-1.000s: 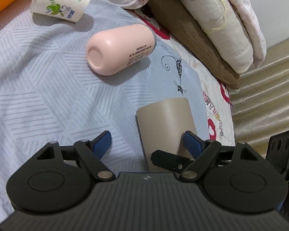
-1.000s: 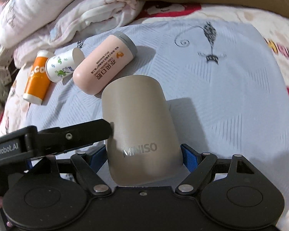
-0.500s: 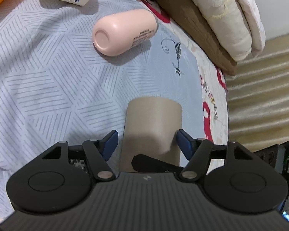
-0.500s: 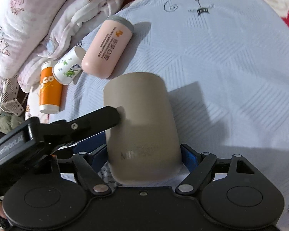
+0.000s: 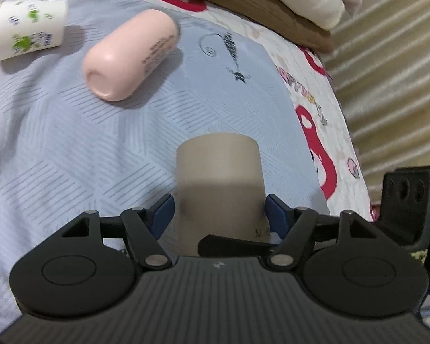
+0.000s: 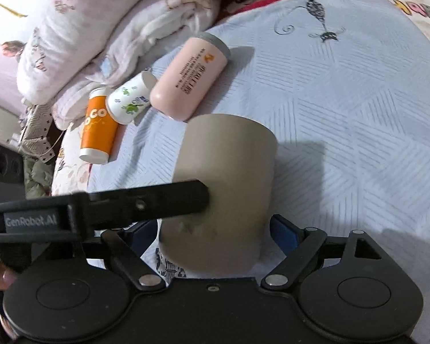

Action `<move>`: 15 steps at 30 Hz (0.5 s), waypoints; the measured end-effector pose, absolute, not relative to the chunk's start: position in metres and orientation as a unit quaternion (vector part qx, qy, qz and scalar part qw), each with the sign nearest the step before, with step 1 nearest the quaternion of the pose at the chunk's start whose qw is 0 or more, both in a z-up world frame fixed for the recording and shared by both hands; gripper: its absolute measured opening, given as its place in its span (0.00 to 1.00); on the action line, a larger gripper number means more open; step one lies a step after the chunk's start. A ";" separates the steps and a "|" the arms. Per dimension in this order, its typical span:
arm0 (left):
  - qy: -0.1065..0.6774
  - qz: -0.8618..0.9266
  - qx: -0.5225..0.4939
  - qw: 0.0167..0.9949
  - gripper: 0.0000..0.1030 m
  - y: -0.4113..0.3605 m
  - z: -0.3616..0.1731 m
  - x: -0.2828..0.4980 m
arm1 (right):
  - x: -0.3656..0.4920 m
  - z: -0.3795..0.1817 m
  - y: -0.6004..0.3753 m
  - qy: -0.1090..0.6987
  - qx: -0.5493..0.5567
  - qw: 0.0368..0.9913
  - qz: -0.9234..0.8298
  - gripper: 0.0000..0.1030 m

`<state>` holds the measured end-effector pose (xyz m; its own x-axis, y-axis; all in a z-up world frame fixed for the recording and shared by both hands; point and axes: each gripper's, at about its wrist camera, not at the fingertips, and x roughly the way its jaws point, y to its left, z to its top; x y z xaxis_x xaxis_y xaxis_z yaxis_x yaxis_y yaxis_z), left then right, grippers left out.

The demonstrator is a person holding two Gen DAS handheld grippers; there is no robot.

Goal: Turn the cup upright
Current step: 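Grip the tumbler body with the left tool while the right tool holds its base, then rotate the tumbler upright with both tools and set it on the cloth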

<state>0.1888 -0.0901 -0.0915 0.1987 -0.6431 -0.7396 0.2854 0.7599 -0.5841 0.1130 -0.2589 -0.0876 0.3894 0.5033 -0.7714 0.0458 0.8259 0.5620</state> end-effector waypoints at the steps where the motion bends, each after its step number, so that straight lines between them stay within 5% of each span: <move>1: 0.556 -0.312 -0.157 0.755 0.70 -0.092 -0.092 0.191 | 0.114 -0.089 -0.260 0.532 0.257 0.793 0.149 0.86; 15: 0.537 -0.340 -0.151 0.757 0.75 -0.097 -0.102 0.187 | 0.117 -0.099 -0.263 0.517 0.250 0.800 0.171 0.83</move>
